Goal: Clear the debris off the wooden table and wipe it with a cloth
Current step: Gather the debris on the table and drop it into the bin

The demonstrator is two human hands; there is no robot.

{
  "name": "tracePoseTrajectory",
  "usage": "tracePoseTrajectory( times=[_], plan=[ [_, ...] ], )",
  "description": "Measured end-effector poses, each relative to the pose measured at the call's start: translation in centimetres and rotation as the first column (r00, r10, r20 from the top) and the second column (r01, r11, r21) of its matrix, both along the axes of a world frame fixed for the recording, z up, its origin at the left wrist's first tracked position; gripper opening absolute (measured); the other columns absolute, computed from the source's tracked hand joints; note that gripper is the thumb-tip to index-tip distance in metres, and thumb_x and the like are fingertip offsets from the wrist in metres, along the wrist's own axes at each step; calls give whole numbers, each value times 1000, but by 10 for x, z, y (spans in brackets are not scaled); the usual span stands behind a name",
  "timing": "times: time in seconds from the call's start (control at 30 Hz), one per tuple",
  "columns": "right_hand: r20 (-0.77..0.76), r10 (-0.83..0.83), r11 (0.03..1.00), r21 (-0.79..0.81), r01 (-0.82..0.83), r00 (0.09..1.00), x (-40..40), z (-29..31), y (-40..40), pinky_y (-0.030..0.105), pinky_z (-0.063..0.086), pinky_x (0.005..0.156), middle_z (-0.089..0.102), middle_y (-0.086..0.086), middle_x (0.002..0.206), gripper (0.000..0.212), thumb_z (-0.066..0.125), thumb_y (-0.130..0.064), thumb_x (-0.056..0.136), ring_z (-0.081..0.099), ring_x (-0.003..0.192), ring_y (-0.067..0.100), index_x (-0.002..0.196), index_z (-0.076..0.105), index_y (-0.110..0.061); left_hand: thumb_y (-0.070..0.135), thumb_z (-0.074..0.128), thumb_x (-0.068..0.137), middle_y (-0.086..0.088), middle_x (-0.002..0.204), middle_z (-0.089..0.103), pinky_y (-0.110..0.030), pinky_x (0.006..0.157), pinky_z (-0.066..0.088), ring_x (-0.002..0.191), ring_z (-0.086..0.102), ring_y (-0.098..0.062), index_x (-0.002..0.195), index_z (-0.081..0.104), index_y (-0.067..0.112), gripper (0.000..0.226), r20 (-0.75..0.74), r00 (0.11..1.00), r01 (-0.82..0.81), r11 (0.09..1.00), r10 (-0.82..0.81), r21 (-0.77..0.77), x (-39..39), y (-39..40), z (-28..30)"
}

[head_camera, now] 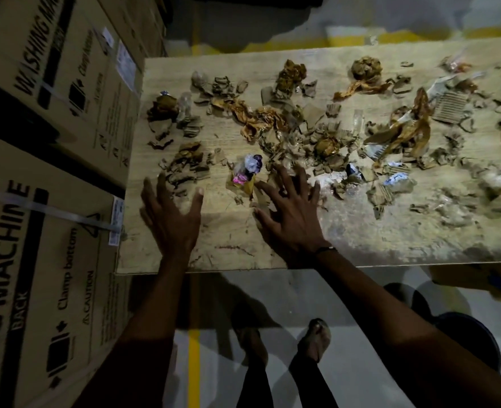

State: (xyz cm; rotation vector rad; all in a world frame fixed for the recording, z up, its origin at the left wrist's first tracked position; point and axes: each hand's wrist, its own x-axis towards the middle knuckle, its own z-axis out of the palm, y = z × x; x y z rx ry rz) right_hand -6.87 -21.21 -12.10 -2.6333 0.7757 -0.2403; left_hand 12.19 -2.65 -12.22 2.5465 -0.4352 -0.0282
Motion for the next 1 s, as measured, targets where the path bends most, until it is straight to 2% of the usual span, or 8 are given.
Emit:
tracePoseTrajectory(
  times=[0.13,0.3,0.43,0.53,0.67,0.83,0.93,1.0],
  plan=[
    [2,32,997,-66,-32,999,-4,-7,-17,68,13,123,22,-3,174,51,44,-61,106,2,164,32,152,50,-41,71,46,99,-9,167,33,-59,123,31,154,31,-34,158,39,25,75,7,995,101,995,-100,-19,-1,-36,-6],
    [-9,-114,992,-60,113,993,-17,-8,-41,66,15,125,26,-1,173,49,39,-58,108,8,163,35,153,49,-41,67,37,104,-2,174,22,-45,132,15,162,12,-24,164,31,27,72,-58,966,252,968,-250,18,-37,-95,-5],
    [20,-115,992,-41,115,993,-25,3,-52,64,14,126,22,-1,175,48,41,-55,108,5,164,32,154,48,-39,48,41,111,-4,173,24,-51,127,26,161,16,-24,162,36,23,57,-99,942,309,944,-320,-112,-59,-110,3],
    [142,-170,984,-31,176,975,-35,20,-38,57,16,129,22,1,175,48,49,-47,107,8,164,29,153,51,-34,47,39,110,-3,169,30,-54,123,33,156,28,-24,158,40,27,52,33,972,236,961,-234,-145,-61,-74,11],
    [205,-410,912,100,398,889,-65,18,-12,54,21,128,19,9,175,57,54,-45,104,14,162,32,156,45,-23,47,38,109,-8,170,31,-57,127,21,159,24,-28,160,36,19,58,16,998,-67,998,67,-10,-71,1,-1],
    [102,-538,834,206,511,837,-71,5,8,53,13,130,11,16,175,81,49,-55,103,8,162,32,166,22,-12,59,33,106,-19,175,10,-49,132,6,163,5,-34,167,15,8,81,-80,995,-55,991,65,120,-90,-15,-11],
    [84,-574,809,214,548,814,-62,-1,5,50,6,131,6,16,176,87,47,-61,105,3,164,30,168,13,-12,62,33,106,-22,174,6,-50,132,8,162,3,-37,166,12,4,86,-123,986,-98,990,111,105,-94,-60,-2],
    [75,-588,800,204,565,805,-56,-5,0,49,5,132,5,16,176,89,46,-63,104,3,164,29,168,10,-12,63,28,105,-22,174,6,-50,132,12,163,3,-36,166,8,1,89,-109,993,-33,996,42,81,-98,-88,0]
  ],
)
